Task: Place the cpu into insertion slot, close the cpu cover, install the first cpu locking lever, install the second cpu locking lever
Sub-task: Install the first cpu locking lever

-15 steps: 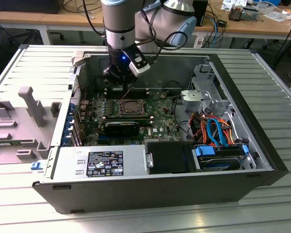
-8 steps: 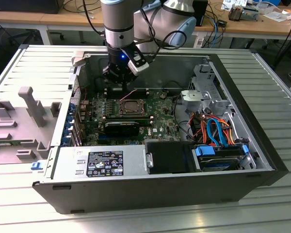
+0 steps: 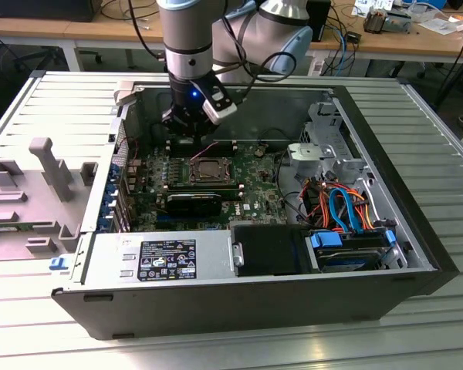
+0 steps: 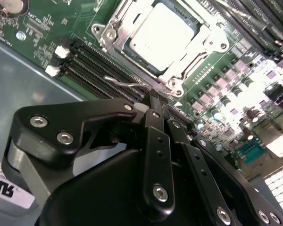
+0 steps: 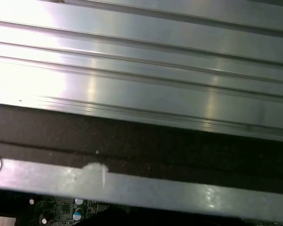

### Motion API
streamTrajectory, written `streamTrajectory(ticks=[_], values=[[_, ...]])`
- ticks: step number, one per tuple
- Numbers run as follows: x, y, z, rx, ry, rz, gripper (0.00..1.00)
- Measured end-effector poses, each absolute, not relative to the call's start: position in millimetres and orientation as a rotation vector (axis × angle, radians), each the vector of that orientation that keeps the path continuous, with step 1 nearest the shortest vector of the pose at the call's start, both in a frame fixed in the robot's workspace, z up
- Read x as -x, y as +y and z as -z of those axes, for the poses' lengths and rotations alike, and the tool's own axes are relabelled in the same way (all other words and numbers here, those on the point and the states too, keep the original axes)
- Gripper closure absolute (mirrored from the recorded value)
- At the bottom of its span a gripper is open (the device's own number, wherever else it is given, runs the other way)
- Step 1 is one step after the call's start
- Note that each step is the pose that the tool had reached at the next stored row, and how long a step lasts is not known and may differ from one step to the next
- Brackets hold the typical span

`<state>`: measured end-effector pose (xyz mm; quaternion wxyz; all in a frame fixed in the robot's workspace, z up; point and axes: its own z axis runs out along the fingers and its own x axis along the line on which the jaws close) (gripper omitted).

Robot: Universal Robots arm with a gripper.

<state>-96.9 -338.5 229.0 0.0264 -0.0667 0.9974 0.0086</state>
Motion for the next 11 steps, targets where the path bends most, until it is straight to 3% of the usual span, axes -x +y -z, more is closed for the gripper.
streamTrajectory(ticks=[11], values=[[94.5, -339.1, -221.6, 0.1, 3.087, -0.024, 0.89]])
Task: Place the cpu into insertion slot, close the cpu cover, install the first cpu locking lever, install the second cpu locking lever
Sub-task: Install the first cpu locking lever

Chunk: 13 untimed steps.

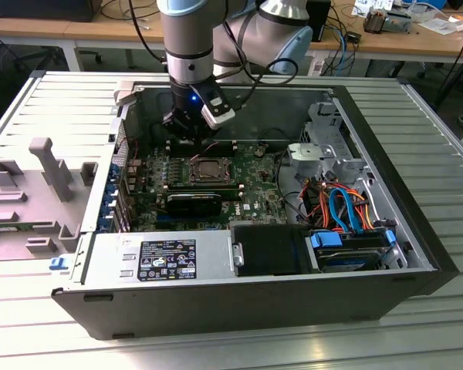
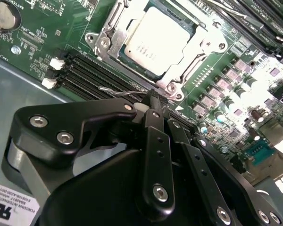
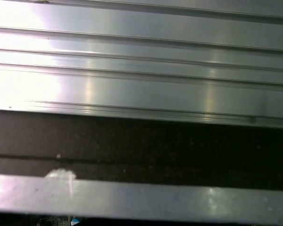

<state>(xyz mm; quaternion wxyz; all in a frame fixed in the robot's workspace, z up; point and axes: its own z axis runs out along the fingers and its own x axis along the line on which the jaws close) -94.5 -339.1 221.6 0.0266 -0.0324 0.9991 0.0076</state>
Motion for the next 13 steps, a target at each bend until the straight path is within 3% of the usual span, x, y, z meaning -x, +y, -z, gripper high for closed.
streamTrajectory(ticks=[13], values=[[85, -338, -209, 0.129, 3.088, -0.018, 0.89]])
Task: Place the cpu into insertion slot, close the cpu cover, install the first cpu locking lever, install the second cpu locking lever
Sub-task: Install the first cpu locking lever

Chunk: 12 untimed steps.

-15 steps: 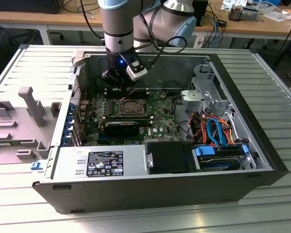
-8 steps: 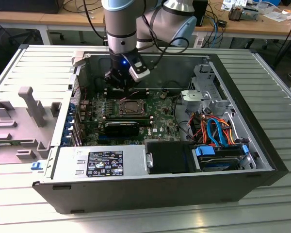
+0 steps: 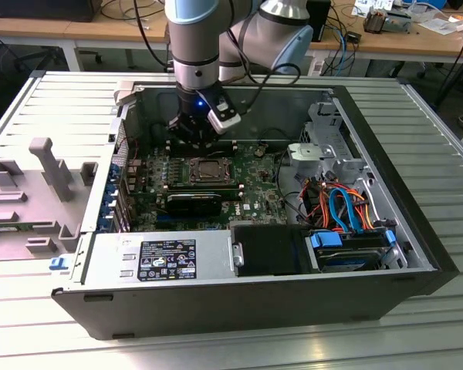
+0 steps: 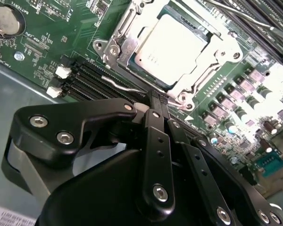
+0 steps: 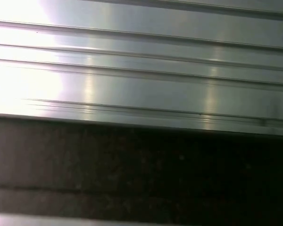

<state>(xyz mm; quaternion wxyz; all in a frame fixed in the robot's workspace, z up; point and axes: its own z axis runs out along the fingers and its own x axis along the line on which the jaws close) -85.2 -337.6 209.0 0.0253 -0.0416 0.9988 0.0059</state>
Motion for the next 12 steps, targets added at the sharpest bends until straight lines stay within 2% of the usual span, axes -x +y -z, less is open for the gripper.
streamTrajectory(ticks=[12], values=[[75.2, -337.5, -203.9, 0.183, 3.087, -0.015, 0.89]])
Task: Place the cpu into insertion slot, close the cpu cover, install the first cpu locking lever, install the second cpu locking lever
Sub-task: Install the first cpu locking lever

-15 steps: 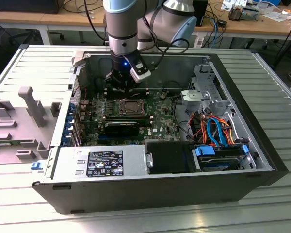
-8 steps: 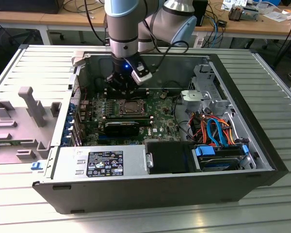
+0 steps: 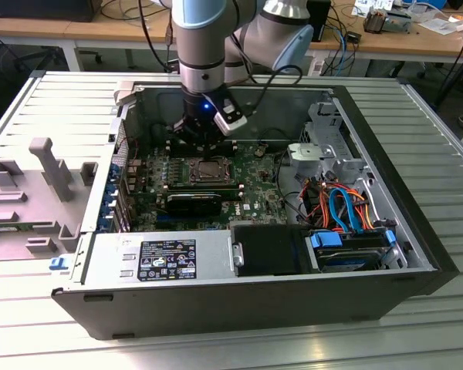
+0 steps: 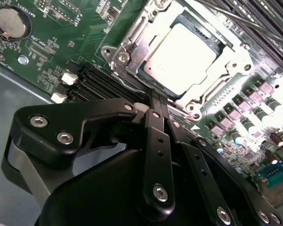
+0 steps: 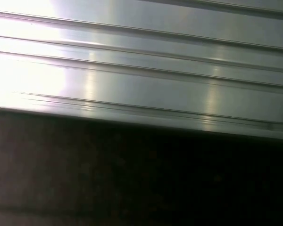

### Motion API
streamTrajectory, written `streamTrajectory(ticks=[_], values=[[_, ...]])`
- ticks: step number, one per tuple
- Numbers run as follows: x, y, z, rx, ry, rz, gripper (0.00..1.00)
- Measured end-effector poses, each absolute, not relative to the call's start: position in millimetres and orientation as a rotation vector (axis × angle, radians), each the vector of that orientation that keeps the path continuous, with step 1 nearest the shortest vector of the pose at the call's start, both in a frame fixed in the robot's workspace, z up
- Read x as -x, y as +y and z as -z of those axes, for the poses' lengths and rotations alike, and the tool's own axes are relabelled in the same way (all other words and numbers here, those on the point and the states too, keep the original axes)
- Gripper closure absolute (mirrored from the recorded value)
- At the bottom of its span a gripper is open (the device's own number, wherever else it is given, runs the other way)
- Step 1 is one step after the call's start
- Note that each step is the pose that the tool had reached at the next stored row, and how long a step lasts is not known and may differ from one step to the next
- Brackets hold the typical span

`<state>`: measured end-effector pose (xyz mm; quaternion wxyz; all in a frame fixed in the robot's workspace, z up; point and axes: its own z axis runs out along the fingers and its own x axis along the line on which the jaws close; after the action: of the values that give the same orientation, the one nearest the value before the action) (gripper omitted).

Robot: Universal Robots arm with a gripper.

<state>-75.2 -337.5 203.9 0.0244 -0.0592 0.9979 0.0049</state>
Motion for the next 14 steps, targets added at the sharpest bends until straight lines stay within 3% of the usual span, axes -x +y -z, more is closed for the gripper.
streamTrajectory(ticks=[14], values=[[71.3, -339.9, -203.2, 0.206, 3.087, -0.015, 0.89]])
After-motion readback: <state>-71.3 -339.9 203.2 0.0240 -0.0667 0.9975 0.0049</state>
